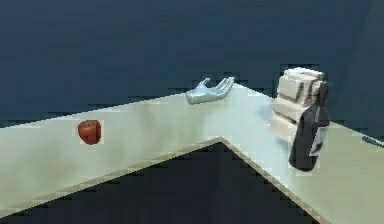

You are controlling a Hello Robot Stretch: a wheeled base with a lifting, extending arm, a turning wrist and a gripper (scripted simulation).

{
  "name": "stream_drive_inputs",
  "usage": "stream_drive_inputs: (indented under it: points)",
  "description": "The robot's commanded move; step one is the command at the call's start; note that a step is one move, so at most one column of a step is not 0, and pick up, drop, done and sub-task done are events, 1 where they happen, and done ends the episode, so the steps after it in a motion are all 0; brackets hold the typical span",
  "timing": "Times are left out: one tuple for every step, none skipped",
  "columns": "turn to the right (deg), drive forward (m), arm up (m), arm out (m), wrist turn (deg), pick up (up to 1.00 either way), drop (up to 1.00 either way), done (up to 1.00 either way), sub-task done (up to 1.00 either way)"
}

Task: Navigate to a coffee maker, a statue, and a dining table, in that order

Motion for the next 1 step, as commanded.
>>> stream_drive_inputs:
  points:
    - [0.0, 0.05, 0.00, 0.00, 0.0, 0.00, 0.00, 0.00, 0.00]
